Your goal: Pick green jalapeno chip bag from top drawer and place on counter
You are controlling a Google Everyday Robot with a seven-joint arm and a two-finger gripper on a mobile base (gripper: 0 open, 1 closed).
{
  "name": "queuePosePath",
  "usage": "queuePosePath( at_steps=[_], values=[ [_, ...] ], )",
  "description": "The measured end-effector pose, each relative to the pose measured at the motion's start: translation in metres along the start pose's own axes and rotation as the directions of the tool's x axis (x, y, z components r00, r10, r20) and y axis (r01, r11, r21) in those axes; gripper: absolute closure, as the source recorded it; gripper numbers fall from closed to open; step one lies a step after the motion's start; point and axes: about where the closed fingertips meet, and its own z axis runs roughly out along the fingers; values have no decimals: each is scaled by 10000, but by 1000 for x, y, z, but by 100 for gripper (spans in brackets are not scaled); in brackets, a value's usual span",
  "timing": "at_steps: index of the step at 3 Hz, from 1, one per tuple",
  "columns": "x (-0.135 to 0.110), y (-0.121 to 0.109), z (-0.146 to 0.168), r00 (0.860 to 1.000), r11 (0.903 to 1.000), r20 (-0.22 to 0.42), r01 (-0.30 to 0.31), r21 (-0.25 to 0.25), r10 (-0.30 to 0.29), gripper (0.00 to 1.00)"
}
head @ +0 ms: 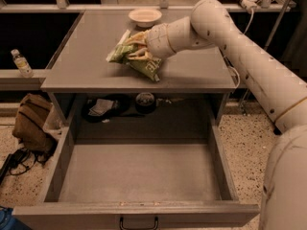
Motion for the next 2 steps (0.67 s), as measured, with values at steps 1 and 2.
queuePosePath(
  at_steps=[1,2],
  values=[
    [0,0,0,10000,10000,1,0,-1,0,10],
    [0,0,0,10000,10000,1,0,-1,0,0]
  ],
)
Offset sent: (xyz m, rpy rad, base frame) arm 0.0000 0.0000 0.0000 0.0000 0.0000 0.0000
